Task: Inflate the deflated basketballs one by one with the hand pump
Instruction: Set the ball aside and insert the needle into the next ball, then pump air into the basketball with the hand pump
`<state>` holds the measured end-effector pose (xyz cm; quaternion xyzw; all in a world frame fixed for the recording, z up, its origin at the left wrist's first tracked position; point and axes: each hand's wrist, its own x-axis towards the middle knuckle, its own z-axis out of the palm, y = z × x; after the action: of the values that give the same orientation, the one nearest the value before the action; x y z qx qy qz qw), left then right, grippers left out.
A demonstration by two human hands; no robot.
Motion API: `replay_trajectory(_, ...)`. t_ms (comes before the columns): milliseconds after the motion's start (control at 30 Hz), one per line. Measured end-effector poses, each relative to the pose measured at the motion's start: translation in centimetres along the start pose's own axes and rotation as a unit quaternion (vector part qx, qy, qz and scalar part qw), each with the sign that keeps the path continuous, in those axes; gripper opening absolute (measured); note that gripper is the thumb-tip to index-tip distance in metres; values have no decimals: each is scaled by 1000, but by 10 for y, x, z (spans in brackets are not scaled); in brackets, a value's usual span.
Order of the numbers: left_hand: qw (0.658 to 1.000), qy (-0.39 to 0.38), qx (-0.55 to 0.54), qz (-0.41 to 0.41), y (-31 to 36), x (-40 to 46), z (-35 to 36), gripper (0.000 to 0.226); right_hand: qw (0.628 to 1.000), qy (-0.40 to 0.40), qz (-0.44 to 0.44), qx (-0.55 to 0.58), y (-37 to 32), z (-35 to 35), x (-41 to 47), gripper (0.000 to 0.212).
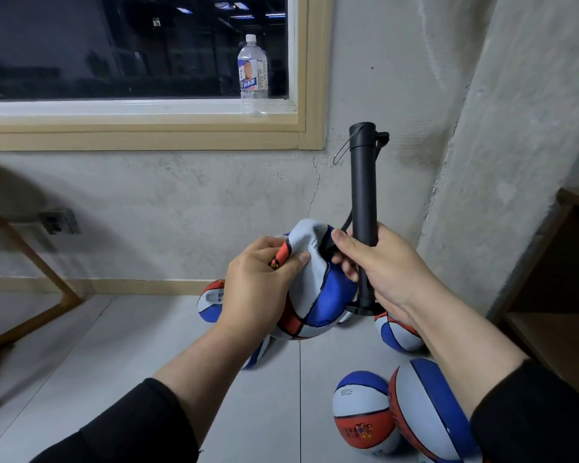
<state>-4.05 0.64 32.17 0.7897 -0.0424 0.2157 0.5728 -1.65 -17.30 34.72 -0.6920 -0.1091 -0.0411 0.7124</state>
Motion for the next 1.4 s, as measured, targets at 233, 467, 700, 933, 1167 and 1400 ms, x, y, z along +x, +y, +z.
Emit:
replay_trajectory(233,995,-22,28,-89,-20,4,-3,12,995,12,89,36,14,-1,-5,23)
replay_trajectory(467,987,-6,85,-137,-61,5,-36,33,991,-23,135,1,29,10,-9,31)
replay_trajectory(700,962,-111,224,-113,-115,-15,-54,44,982,-21,182,-45,80,38,-34,28)
replay_trajectory(933,907,-163,355,-158,-181,-45,-45,47,961,-23,267,-73,154,33,-78,29)
replay_trajectory(1167,875,-207,369,-233,-264,-74,-16,36,938,-31,318,-137,205,24,-107,15)
replay_trajectory(1400,836,-281,389,-266,-308,-91,12,20,926,-41,350,-132,242,29,-99,14)
